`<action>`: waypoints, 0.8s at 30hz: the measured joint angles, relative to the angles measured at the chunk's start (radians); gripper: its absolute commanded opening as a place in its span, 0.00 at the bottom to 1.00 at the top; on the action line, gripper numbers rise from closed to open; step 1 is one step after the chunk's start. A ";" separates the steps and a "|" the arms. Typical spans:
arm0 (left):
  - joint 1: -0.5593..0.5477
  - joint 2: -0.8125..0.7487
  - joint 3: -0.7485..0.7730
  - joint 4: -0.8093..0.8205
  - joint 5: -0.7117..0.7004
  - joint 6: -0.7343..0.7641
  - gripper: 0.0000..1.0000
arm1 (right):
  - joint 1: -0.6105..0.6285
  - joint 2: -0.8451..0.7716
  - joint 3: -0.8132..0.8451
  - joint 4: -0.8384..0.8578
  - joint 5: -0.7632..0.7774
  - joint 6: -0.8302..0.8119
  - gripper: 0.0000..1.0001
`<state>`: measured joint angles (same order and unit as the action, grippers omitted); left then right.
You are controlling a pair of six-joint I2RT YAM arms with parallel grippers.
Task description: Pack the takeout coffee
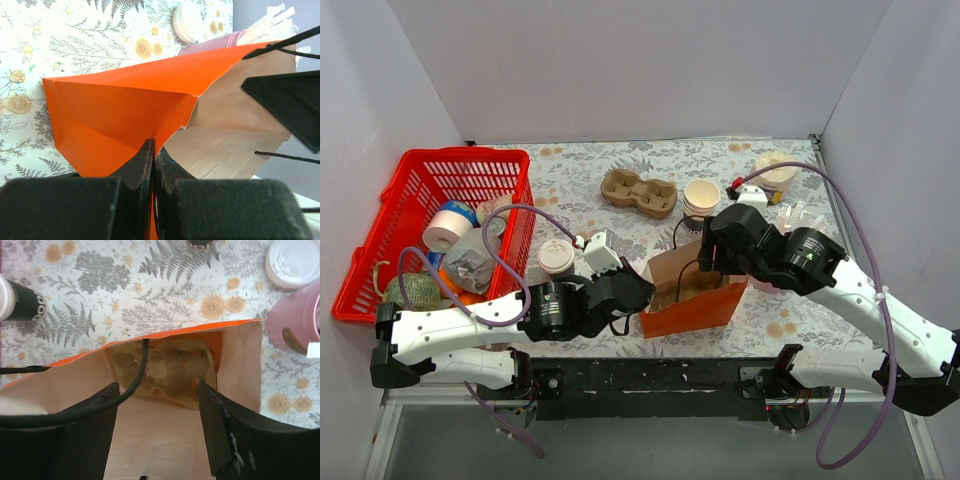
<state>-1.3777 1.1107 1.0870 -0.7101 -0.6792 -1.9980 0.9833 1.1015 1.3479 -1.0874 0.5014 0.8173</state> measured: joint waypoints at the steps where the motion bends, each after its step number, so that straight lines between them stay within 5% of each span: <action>1: 0.000 0.000 0.000 0.000 0.000 0.000 0.00 | 0.000 0.000 0.018 0.003 0.000 -0.019 0.72; 4: 0.000 0.000 0.000 -0.003 -0.003 0.000 0.00 | 0.000 0.001 0.077 0.017 0.002 -0.065 0.72; 16: 0.000 0.000 0.006 -0.025 -0.019 -0.004 0.00 | 0.001 0.064 0.040 0.068 -0.059 -0.238 0.29; 24: 0.000 0.000 0.022 -0.066 -0.045 -0.007 0.00 | 0.002 0.064 -0.139 0.067 -0.068 -0.226 0.28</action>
<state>-1.3777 1.1110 1.1091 -0.7765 -0.7238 -2.0048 0.9852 1.1656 1.2091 -1.0203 0.4335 0.5911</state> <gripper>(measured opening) 0.010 0.282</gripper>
